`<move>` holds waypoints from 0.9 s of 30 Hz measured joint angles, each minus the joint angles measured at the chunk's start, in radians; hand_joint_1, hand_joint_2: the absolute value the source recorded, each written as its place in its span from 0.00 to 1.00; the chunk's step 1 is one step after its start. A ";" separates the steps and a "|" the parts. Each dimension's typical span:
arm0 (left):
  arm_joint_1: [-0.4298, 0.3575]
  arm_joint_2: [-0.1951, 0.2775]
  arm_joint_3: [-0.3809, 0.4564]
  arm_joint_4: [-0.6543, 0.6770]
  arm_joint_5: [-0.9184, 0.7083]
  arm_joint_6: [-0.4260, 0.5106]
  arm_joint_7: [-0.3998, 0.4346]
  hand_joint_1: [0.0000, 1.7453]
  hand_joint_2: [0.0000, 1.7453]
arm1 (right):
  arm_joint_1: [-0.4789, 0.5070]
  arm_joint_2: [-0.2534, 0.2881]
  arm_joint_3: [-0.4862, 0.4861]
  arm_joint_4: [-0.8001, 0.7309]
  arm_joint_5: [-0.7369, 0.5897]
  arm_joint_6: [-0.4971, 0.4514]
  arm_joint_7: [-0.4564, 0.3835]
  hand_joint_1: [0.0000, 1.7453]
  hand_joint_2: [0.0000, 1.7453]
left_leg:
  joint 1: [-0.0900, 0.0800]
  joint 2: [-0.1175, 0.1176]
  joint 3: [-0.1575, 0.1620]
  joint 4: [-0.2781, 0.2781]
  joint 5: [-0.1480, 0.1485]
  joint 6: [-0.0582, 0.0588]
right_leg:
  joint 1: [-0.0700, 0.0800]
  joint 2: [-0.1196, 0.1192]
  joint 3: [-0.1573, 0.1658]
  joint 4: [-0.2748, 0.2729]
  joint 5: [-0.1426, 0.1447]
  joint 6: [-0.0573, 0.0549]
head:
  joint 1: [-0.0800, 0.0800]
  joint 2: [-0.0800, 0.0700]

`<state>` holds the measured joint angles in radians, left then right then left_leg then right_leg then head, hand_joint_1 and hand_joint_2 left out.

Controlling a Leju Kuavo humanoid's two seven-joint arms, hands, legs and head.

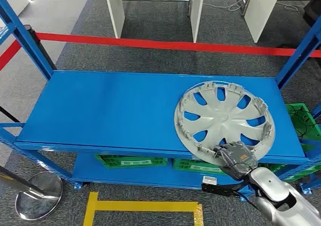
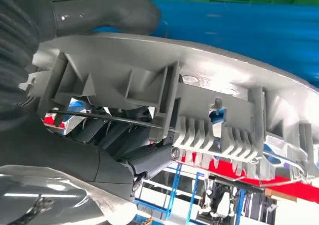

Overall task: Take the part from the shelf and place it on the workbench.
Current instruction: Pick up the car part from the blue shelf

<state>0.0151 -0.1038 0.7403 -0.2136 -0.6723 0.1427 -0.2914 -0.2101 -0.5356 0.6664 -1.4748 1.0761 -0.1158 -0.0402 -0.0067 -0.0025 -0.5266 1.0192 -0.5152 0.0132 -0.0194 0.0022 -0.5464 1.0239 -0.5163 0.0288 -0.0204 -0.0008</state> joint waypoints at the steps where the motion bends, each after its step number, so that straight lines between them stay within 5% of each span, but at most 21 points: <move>1: 0.000 0.000 0.000 0.000 -0.001 0.000 -0.001 0.00 1.00 | 0.005 0.000 -0.002 -0.003 0.003 -0.007 0.000 1.00 1.00 | 0.000 0.000 0.000 0.000 0.000 0.000 | 0.000 0.000 0.000 0.000 0.000 0.000 | 0.000 0.000; 13: 0.009 -0.007 0.001 0.000 -0.033 0.009 -0.019 0.00 1.00 | 0.156 -0.011 -0.094 -0.086 0.102 -0.149 -0.017 1.00 1.00 | 0.000 0.000 -0.001 0.000 0.000 0.000 | 0.000 0.000 -0.001 0.000 0.000 0.000 | 0.000 0.000; 22: 0.016 -0.008 0.000 0.000 -0.084 0.019 -0.019 0.00 1.00 | 0.259 -0.012 -0.253 -0.187 0.330 -0.494 -0.022 1.00 1.00 | 0.000 0.000 -0.001 0.000 -0.001 0.001 | 0.000 0.000 -0.001 0.000 0.000 0.000 | 0.000 0.000; 27: 0.016 -0.007 -0.001 0.000 -0.105 0.028 -0.020 0.00 1.00 | 0.295 0.004 -0.334 -0.242 0.410 -0.561 -0.012 1.00 1.00 | 0.000 0.000 -0.001 0.000 -0.001 0.001 | 0.000 0.000 -0.001 0.000 0.000 0.000 | 0.000 0.000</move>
<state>0.0311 -0.1110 0.7397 -0.2136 -0.7769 0.1704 -0.3113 0.0846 -0.5317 0.3322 -1.7166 1.4859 -0.6772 -0.0524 -0.0068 -0.0025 -0.5280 1.0190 -0.5157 0.0138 -0.0196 0.0022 -0.5476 1.0238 -0.5165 0.0289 -0.0204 -0.0008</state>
